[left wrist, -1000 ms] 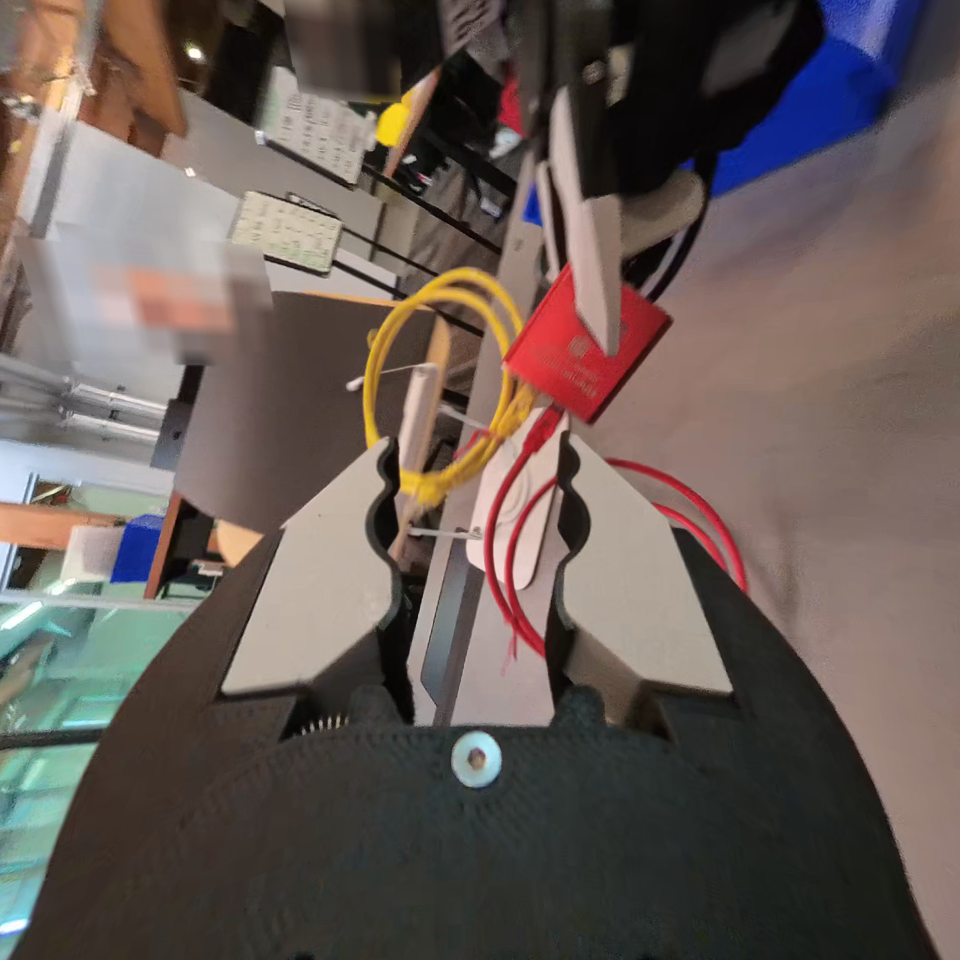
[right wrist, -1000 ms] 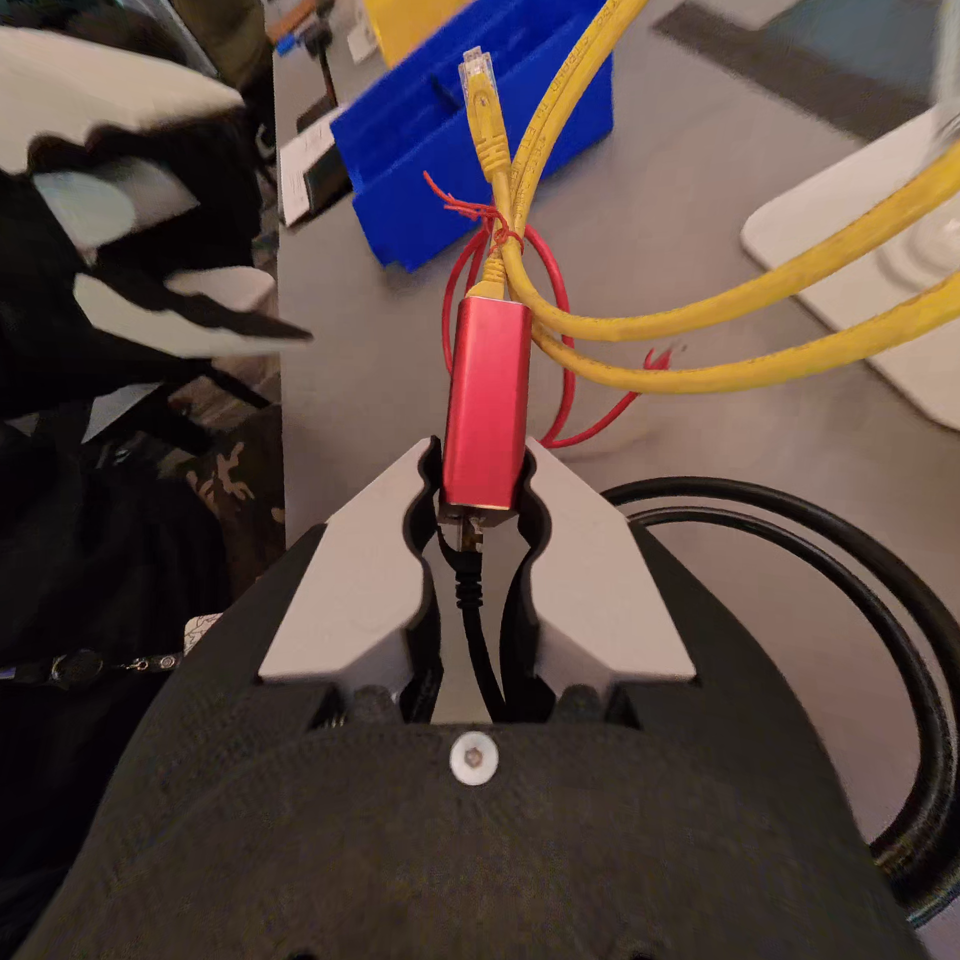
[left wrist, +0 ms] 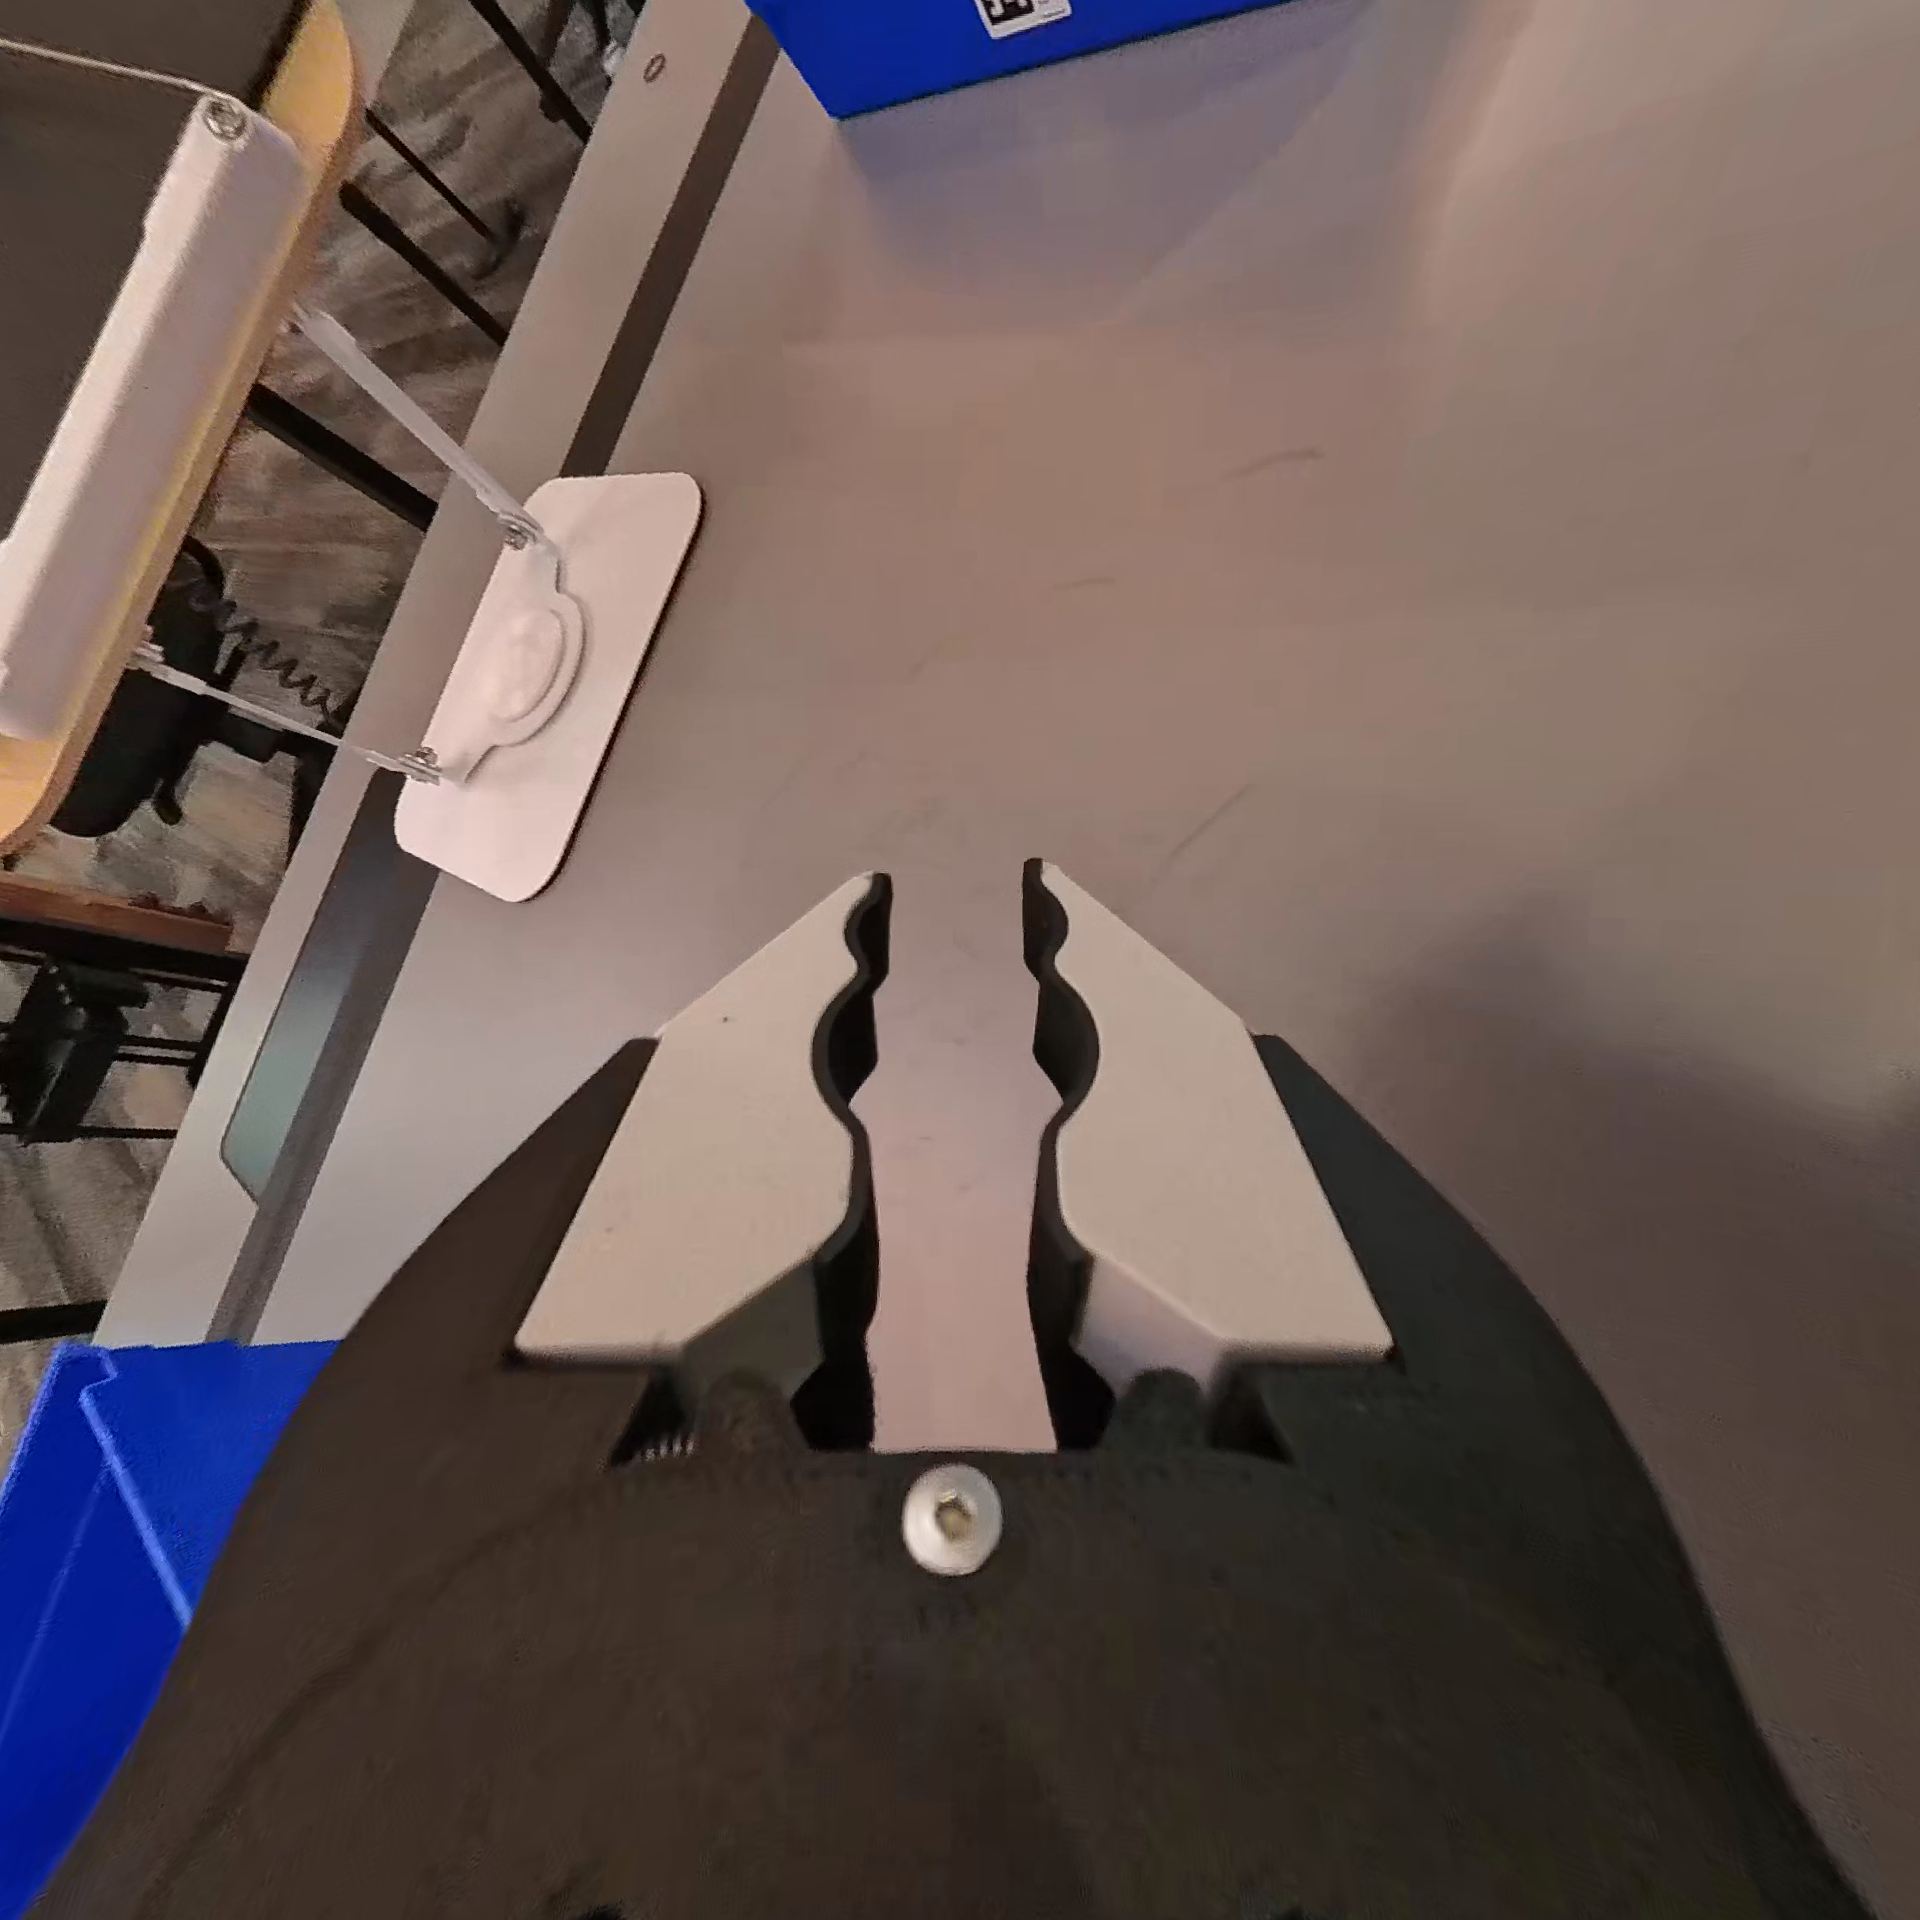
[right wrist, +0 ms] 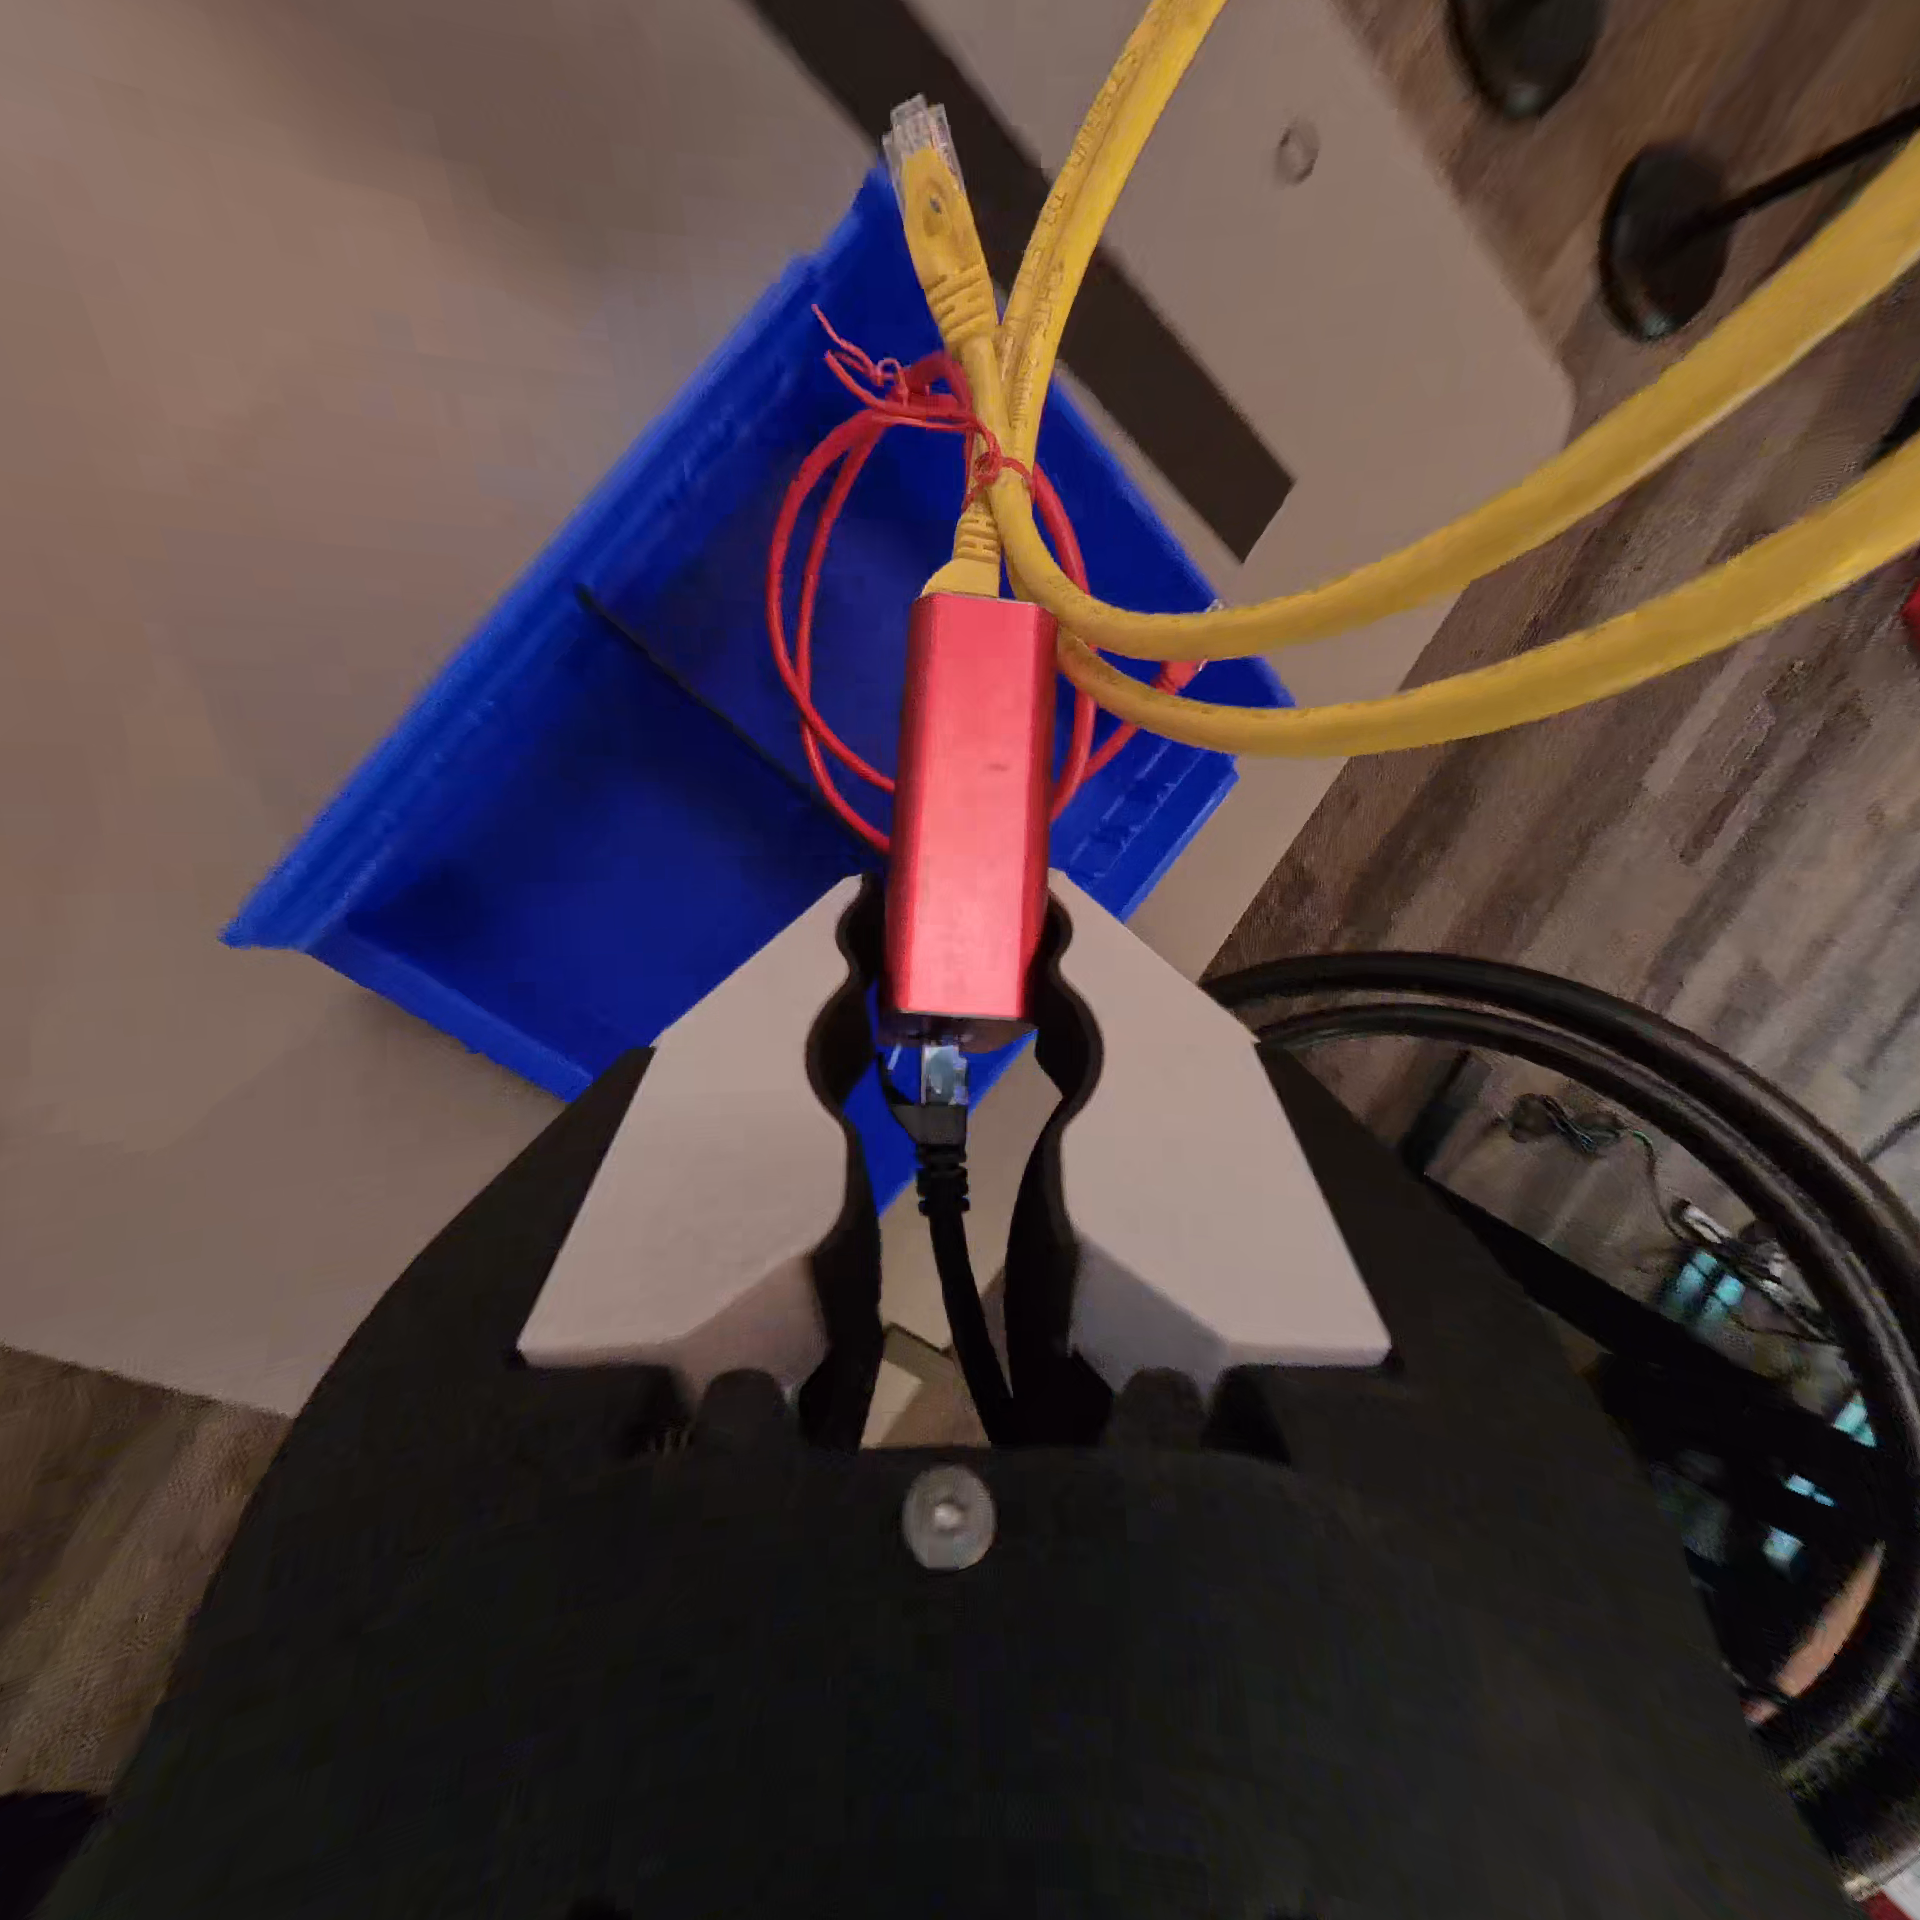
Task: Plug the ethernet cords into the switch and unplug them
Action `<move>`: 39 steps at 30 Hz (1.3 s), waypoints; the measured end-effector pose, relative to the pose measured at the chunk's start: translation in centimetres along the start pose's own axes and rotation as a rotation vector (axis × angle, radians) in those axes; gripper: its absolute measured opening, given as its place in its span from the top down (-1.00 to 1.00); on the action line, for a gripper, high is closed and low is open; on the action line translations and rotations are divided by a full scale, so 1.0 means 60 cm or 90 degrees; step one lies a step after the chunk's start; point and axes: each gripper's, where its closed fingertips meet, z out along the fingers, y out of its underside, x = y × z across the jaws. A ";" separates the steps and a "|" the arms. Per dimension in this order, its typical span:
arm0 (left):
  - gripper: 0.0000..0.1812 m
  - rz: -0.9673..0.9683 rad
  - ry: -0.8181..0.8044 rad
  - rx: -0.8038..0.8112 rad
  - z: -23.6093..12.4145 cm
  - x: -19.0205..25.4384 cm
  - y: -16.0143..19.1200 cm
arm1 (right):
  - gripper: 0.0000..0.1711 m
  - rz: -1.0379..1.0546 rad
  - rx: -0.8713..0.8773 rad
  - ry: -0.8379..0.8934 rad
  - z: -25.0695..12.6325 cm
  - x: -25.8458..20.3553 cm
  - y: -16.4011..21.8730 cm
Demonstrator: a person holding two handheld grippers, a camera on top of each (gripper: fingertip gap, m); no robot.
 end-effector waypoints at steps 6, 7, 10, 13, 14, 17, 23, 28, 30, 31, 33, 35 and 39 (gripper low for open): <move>0.76 -0.004 0.016 -0.018 0.014 0.006 0.015 | 0.71 -0.120 -0.119 -0.072 0.082 0.003 -0.009; 0.76 -0.005 0.019 -0.021 0.016 0.007 0.018 | 0.71 -0.124 -0.134 -0.082 0.093 0.009 -0.007; 0.76 -0.014 0.030 -0.027 0.021 0.010 0.026 | 0.72 -0.099 -0.166 -0.133 0.122 0.020 0.003; 0.76 -0.019 0.044 -0.031 0.027 0.015 0.031 | 0.71 -0.080 -0.217 -0.140 0.161 0.034 0.025; 0.76 -0.019 0.046 -0.032 0.029 0.016 0.033 | 0.71 -0.089 -0.249 -0.145 0.176 0.031 0.038; 0.76 -0.016 0.052 -0.039 0.036 0.019 0.037 | 0.72 -0.130 -0.348 -0.141 0.221 0.020 0.072; 0.76 -0.018 0.060 -0.045 0.044 0.024 0.043 | 0.72 -0.180 -0.409 -0.113 0.252 0.010 0.062; 0.75 -0.019 0.065 -0.046 0.050 0.025 0.041 | 0.58 -0.223 -0.413 -0.077 0.264 -0.001 0.047; 0.73 -0.020 0.062 -0.042 0.046 0.023 0.038 | 0.43 -0.199 -0.360 -0.076 0.251 -0.004 0.028; 0.73 -0.021 0.060 -0.041 0.043 0.021 0.038 | 0.36 -0.187 -0.331 -0.074 0.241 -0.003 0.019; 0.72 -0.023 0.054 -0.039 0.040 0.015 0.038 | 0.30 -0.176 -0.283 -0.056 0.213 0.008 0.007; 0.72 -0.028 0.053 -0.036 0.037 0.010 0.036 | 0.27 -0.156 -0.217 -0.066 0.188 0.008 -0.010; 0.71 -0.019 0.027 -0.040 0.028 -0.007 0.035 | 0.24 -0.109 -0.136 -0.033 0.130 0.029 -0.015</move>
